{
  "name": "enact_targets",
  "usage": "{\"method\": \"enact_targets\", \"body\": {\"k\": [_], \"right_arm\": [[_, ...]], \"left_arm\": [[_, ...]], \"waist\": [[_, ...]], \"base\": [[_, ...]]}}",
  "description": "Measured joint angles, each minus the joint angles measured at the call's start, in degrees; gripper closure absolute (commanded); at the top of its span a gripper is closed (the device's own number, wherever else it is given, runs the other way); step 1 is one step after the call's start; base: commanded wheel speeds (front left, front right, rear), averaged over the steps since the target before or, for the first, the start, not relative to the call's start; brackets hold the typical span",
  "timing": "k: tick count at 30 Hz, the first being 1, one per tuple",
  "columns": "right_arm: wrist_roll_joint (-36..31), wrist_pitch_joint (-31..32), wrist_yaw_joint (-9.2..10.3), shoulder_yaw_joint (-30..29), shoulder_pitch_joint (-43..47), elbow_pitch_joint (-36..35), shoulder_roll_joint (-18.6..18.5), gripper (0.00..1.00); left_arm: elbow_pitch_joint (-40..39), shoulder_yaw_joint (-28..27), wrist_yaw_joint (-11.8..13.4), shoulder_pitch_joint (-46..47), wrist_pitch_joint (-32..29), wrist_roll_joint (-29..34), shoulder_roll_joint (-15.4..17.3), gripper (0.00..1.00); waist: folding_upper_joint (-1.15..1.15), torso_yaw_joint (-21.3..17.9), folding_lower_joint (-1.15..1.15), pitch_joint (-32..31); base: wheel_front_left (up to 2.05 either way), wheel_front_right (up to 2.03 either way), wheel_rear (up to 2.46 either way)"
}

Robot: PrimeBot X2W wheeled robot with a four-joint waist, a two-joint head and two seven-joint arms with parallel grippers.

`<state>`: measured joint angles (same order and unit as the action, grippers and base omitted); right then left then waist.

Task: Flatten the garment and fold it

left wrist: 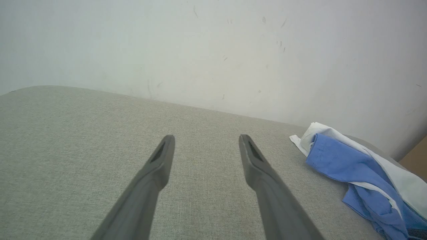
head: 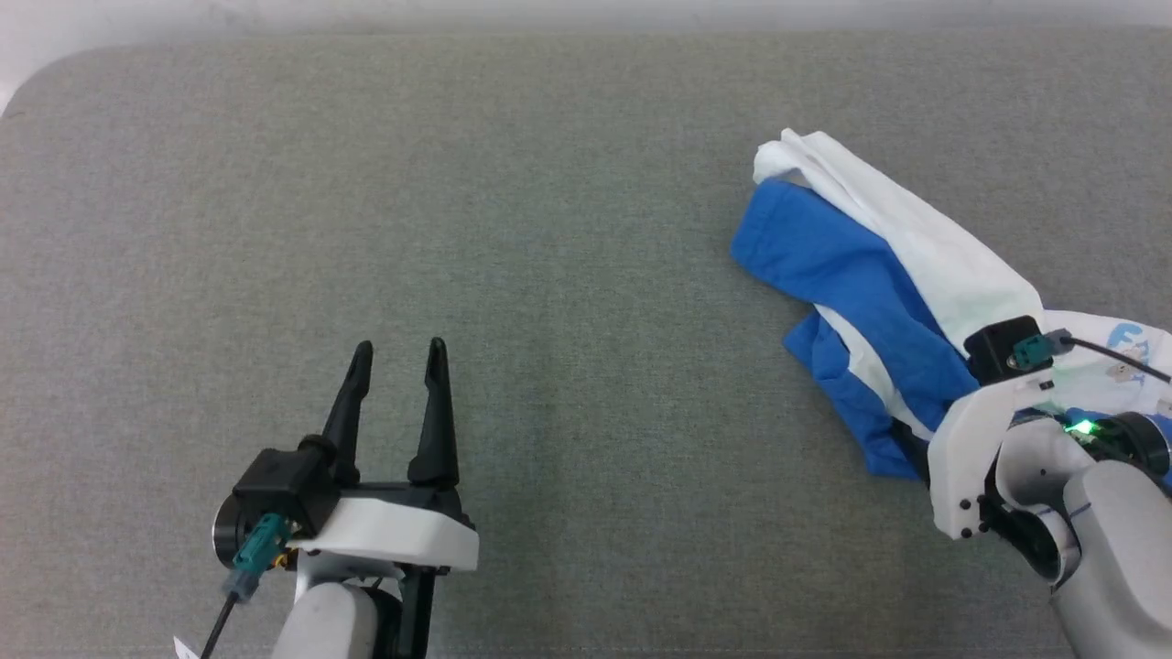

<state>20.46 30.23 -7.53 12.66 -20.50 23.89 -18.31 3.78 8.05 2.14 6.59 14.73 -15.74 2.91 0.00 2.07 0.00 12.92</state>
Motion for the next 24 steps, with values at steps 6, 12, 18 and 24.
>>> {"method": "enact_targets", "body": {"k": [6,12,18,24], "right_arm": [[4.61,-0.86,0.02,2.41,-2.82,4.82,0.00,1.00],[3.97,-12.03,0.01,3.39,-3.46,6.16,1.86,1.00],[4.25,-18.76,0.01,7.99,-6.09,3.67,6.67,1.00],[5.99,-19.65,0.00,19.36,-6.37,0.26,11.06,1.00]], "left_arm": [[0.43,-0.27,0.01,-0.01,0.00,0.01,0.00,0.00],[1.24,-0.73,-0.01,-0.10,0.00,0.19,0.00,0.00],[1.82,-0.98,-0.08,-0.92,0.00,0.20,0.00,0.00],[1.76,-0.90,-0.09,-1.68,0.00,0.20,-0.01,0.00]], "waist": [[0.00,-0.36,0.00,-0.63],[0.00,-1.19,0.01,-2.76],[0.00,-1.61,0.00,-5.74],[0.00,-1.70,0.00,-7.24]], "base": [[0.00,0.00,0.00],[0.00,0.00,0.00],[0.00,0.00,0.00],[0.00,0.00,0.00]]}}
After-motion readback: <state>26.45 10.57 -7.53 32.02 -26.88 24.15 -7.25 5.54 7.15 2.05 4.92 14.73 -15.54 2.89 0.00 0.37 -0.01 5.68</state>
